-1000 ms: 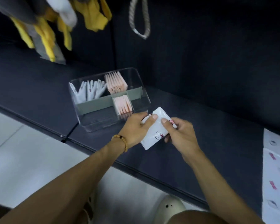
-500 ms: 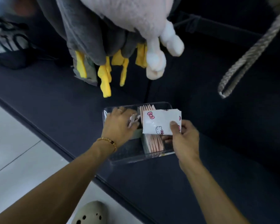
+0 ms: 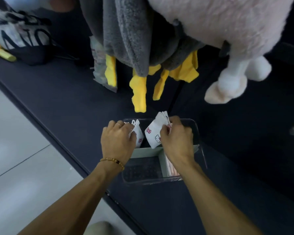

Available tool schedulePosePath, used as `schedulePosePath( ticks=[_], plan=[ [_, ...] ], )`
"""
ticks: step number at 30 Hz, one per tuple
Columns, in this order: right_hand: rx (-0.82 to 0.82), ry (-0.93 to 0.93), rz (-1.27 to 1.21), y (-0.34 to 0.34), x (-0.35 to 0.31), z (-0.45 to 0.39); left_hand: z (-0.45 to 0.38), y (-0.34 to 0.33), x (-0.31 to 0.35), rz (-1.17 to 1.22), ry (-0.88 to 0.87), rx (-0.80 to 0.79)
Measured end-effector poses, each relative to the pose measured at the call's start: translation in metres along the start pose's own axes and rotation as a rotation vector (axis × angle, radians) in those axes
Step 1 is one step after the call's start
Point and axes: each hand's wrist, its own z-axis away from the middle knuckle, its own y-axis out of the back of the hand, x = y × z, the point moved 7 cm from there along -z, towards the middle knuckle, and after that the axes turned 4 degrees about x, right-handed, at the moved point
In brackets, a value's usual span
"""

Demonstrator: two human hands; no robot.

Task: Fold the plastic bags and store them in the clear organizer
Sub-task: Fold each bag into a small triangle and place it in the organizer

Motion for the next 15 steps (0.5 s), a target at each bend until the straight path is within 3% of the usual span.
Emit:
schedulePosePath(
  ticks=[3, 7, 12, 15],
  plan=[
    [-0.033, 0.014, 0.069, -0.016, -0.013, -0.011, 0.005, 0.001, -0.001, 0.099, 0.006, 0.02],
    [-0.341, -0.085, 0.202, -0.055, -0.001, -0.003, 0.014, 0.001, -0.001, 0.171, 0.008, 0.007],
    [-0.344, -0.158, -0.158, -0.069, 0.006, 0.009, 0.019, 0.004, -0.005, 0.157, 0.031, 0.009],
    [-0.488, -0.24, -0.27, -0.081, 0.007, 0.018, 0.019, 0.001, -0.002, 0.169, 0.041, -0.03]
  ],
)
